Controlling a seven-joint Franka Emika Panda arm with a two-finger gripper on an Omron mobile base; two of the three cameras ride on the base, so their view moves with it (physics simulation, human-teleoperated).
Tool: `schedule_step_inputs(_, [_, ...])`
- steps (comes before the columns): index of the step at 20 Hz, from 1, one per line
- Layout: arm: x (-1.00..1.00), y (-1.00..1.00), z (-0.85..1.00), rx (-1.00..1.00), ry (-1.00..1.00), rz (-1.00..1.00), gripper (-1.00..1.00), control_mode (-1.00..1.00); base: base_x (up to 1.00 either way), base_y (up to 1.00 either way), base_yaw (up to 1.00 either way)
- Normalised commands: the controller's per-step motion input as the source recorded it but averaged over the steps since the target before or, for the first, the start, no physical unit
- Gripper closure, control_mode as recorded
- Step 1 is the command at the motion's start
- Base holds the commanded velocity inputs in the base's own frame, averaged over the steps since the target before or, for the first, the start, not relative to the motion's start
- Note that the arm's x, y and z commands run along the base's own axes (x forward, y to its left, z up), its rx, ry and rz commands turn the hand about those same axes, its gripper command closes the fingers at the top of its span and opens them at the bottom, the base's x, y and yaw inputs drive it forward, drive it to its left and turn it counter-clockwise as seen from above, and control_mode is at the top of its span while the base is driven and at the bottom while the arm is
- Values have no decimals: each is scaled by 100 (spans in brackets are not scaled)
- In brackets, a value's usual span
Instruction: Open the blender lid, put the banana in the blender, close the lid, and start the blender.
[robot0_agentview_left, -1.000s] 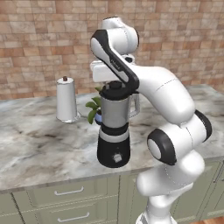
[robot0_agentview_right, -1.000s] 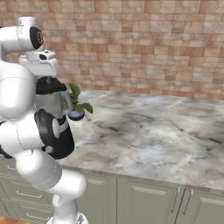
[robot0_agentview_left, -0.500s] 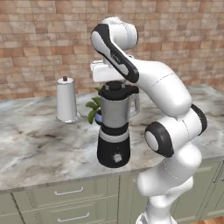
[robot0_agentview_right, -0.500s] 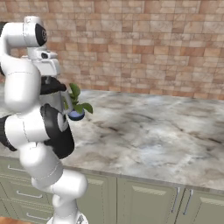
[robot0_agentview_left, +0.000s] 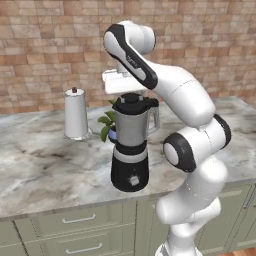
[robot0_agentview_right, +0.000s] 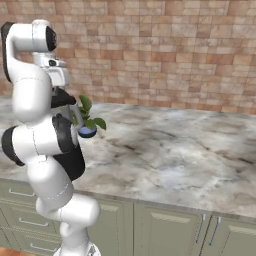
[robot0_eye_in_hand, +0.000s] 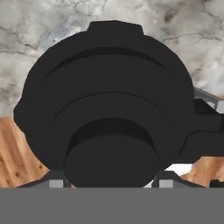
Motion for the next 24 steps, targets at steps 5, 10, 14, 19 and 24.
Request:
schedule_step_inputs(5, [0,0,15,0,16,0,100,-100,0,0,0])
schedule_step_inputs(10, [0,0,12,0,12,0,100,-100,0,0,0])
schedule_step_inputs(14, [0,0,-28,0,10,0,100,-100,0,0,0])
schedule_step_inputs(19, [0,0,-49,0,-3,0,100,-100,0,0,0])
schedule_step_inputs(24, [4,-4,4,0,-26,0,100,-100,0,0,0])
